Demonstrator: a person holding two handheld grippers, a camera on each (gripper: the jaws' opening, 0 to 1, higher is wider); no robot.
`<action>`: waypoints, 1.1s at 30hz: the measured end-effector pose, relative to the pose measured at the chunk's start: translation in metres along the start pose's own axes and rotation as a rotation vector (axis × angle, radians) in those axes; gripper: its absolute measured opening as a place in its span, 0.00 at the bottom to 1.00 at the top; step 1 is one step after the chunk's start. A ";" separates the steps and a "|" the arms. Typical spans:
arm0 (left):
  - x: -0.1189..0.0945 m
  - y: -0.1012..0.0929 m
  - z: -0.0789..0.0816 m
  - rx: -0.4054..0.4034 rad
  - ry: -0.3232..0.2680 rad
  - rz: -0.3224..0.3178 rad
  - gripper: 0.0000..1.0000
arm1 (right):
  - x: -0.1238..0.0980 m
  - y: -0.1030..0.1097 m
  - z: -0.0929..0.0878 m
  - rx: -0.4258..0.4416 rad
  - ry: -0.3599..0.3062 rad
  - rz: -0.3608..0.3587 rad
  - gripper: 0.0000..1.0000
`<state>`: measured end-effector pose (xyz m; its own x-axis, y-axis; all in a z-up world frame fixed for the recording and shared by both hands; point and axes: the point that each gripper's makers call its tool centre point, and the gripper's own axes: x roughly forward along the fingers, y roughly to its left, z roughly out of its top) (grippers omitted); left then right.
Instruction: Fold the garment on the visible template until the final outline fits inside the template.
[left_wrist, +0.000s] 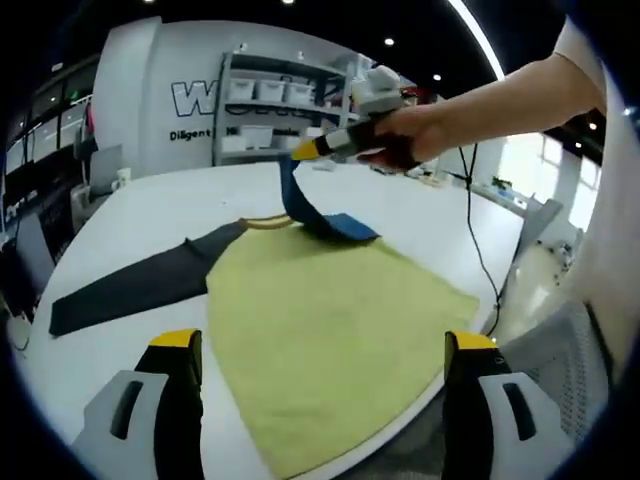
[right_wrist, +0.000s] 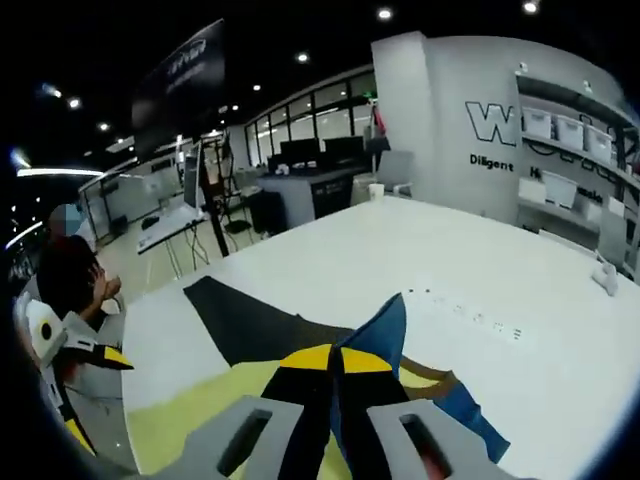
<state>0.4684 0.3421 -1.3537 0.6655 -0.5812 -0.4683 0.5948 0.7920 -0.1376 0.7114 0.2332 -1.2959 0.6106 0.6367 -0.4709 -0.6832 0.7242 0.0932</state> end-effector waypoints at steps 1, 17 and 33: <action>0.000 0.000 0.000 -0.001 0.000 0.000 0.99 | 0.003 0.001 -0.002 0.003 0.005 0.005 0.00; -0.001 0.002 -0.006 -0.019 0.030 0.002 0.98 | 0.070 0.039 -0.057 -0.015 0.144 0.028 0.00; -0.001 0.009 -0.013 -0.036 0.061 0.014 0.97 | 0.091 0.071 -0.106 -0.091 0.260 0.098 0.00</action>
<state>0.4667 0.3522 -1.3661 0.6440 -0.5584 -0.5229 0.5685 0.8067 -0.1612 0.6762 0.3144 -1.4250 0.4248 0.6044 -0.6740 -0.7742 0.6284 0.0757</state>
